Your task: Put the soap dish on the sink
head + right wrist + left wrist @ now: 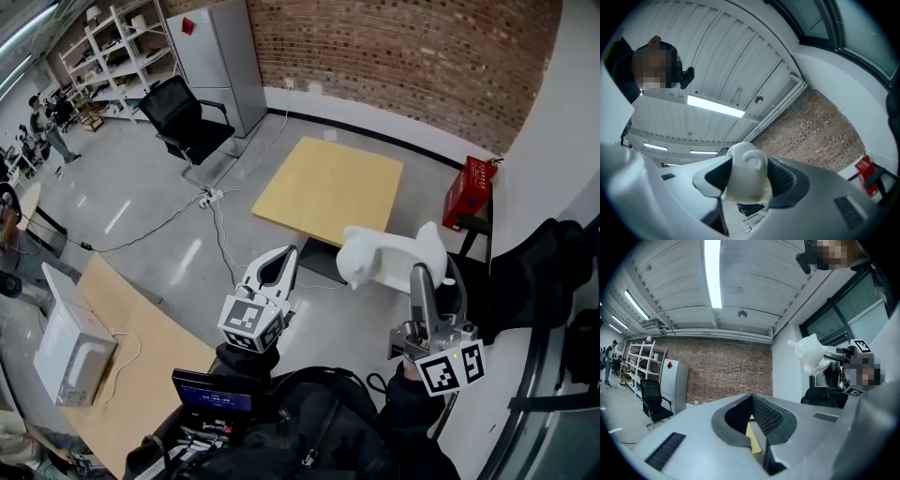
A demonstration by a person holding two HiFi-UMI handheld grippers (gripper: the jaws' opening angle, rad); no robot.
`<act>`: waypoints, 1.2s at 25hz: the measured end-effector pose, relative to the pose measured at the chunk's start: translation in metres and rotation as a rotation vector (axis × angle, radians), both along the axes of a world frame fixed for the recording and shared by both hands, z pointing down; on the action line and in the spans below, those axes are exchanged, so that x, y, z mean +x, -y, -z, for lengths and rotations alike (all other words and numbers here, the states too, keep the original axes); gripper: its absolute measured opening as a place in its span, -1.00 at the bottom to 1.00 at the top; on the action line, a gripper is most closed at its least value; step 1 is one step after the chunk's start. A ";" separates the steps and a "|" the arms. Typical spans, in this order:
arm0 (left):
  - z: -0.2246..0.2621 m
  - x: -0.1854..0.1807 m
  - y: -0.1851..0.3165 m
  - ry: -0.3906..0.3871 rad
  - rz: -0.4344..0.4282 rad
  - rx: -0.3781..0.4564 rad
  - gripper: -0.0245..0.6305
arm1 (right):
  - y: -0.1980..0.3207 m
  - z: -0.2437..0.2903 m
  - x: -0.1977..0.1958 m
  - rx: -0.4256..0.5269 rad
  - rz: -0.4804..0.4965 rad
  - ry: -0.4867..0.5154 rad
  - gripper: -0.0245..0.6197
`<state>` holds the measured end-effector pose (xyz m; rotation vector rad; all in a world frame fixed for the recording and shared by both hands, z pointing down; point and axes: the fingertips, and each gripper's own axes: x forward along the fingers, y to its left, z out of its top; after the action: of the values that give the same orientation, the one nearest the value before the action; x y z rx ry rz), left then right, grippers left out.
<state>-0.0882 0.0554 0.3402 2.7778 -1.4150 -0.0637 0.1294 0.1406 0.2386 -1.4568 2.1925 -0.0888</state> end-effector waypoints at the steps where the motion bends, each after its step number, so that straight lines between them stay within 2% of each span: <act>1: -0.002 0.003 0.000 0.003 -0.001 0.002 -0.92 | 0.001 -0.003 0.003 -0.007 0.002 0.002 -0.19; 10: -0.021 0.025 0.003 0.022 0.020 -0.035 -0.92 | 0.011 -0.021 0.028 -0.046 0.025 0.015 -0.19; 18: -0.030 0.029 0.017 0.037 0.023 -0.057 -0.92 | 0.031 -0.026 0.029 -0.056 0.042 0.018 -0.19; 30: -0.026 0.031 0.104 -0.002 -0.019 -0.032 -0.92 | 0.107 -0.019 0.018 -0.044 0.016 -0.013 -0.19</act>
<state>-0.0569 -0.0483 0.3657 2.7648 -1.3759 -0.0424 0.1478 0.0335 0.2577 -1.4678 2.2260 -0.1335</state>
